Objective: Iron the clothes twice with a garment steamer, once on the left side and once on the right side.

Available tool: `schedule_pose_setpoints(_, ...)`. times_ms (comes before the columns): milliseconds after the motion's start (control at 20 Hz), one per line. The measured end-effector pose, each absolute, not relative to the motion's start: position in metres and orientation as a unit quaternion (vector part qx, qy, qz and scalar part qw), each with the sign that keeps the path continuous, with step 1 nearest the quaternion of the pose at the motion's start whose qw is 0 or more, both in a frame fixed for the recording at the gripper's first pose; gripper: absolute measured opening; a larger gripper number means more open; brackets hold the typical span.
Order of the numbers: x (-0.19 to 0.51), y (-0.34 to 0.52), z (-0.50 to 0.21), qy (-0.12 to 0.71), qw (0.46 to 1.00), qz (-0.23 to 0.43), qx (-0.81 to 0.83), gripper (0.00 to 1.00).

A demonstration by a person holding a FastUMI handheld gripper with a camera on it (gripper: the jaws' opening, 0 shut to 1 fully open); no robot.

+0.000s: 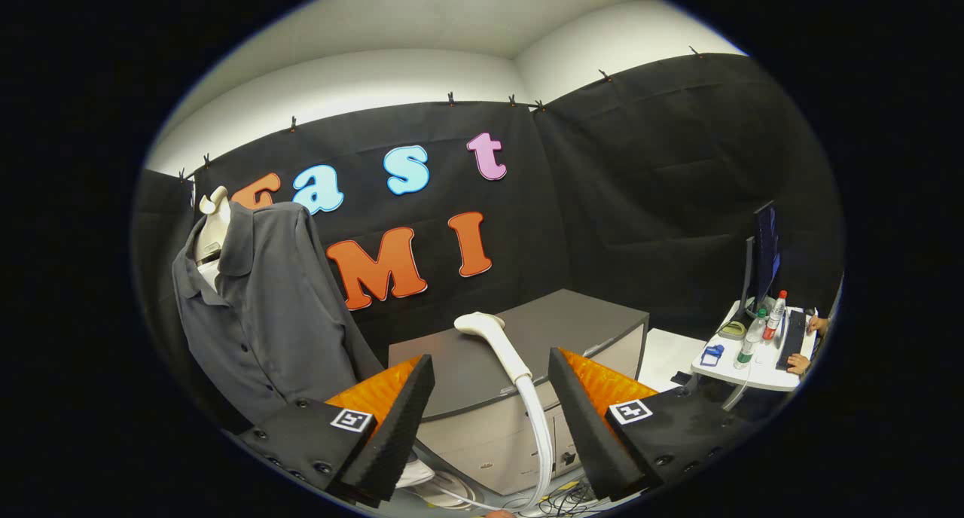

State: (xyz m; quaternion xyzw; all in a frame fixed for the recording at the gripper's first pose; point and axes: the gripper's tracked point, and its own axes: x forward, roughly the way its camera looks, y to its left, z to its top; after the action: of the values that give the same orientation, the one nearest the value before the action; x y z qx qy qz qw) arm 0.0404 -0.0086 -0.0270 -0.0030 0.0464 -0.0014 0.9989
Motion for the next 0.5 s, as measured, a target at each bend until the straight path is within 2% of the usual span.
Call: schedule_pose_setpoints(500, 0.174, -0.029, -0.052, 0.107, 0.993, 0.042, -0.015, 0.98)
